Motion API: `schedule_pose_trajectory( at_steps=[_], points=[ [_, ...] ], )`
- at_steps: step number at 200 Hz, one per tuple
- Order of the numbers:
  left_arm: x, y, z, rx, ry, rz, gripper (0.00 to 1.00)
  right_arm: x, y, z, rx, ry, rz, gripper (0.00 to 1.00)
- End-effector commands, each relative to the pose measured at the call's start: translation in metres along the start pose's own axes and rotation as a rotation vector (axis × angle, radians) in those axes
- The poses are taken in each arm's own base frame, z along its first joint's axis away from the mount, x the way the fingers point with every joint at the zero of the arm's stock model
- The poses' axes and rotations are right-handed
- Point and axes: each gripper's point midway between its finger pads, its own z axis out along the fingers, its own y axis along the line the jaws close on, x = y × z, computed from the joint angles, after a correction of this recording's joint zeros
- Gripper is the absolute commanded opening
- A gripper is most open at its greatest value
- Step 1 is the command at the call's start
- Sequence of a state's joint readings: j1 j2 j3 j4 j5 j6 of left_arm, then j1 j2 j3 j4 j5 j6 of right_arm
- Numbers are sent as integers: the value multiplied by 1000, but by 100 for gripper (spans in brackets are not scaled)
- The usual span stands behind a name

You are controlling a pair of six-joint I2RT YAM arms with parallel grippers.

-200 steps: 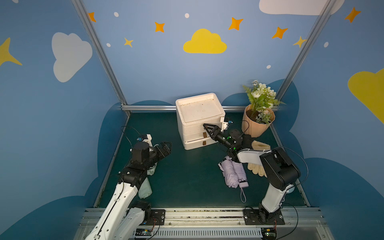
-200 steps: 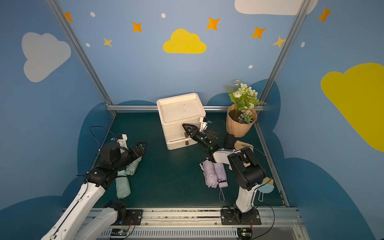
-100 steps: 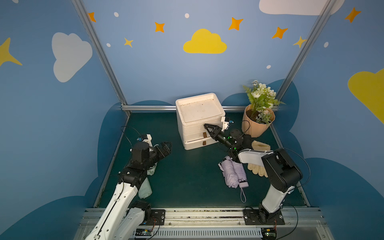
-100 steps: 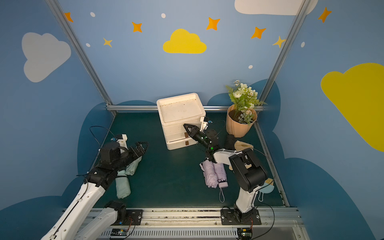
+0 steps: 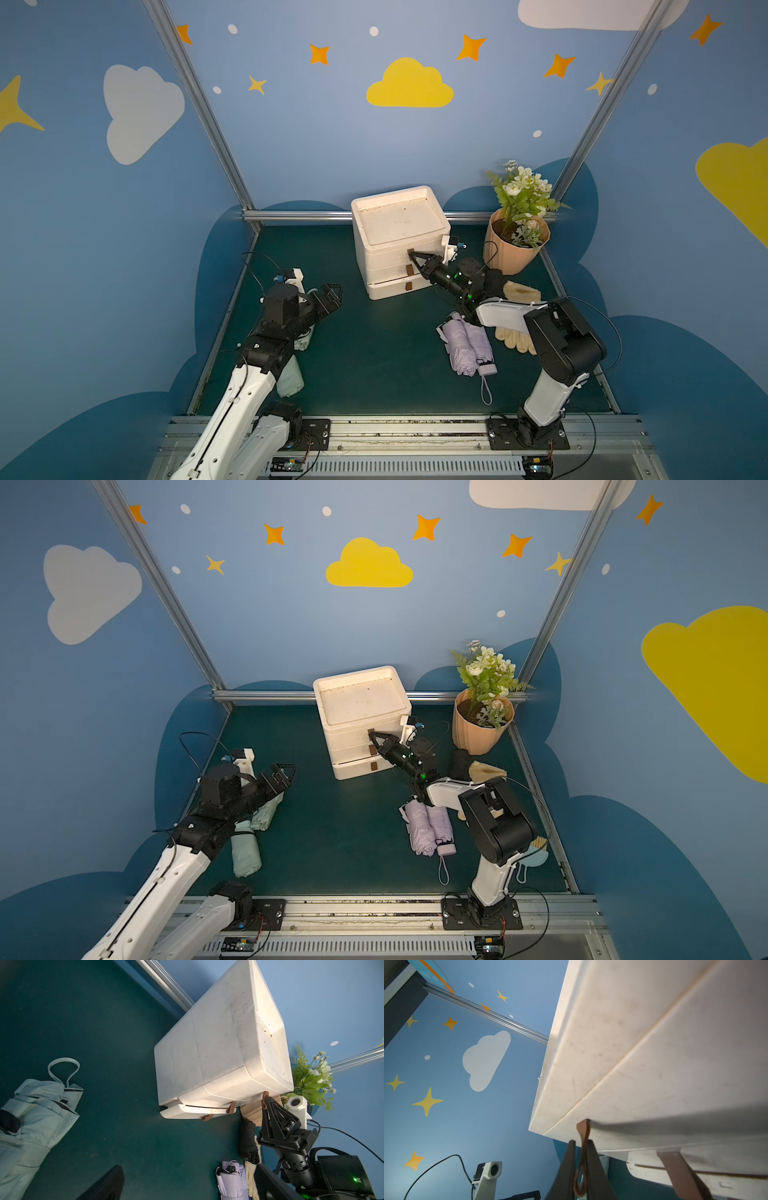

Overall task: Place the umbrella in the drawer by color
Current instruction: Open the drawer in the storage box.

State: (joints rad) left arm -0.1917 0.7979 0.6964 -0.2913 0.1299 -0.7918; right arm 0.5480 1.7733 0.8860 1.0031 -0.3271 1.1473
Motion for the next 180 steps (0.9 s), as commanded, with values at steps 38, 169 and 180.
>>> schedule_pose_trajectory(
  at_steps=[38,169,180],
  points=[
    [-5,-1,-2,-2,-21,11,100,1,27,-12,-19,4,-17,0],
    [-13,1,-8,-58,-35,56,100,41,50,-71,48,85,-43,0],
    [-14,3,-9,-70,-38,62,100,50,44,-77,63,97,-34,0]
  ],
)
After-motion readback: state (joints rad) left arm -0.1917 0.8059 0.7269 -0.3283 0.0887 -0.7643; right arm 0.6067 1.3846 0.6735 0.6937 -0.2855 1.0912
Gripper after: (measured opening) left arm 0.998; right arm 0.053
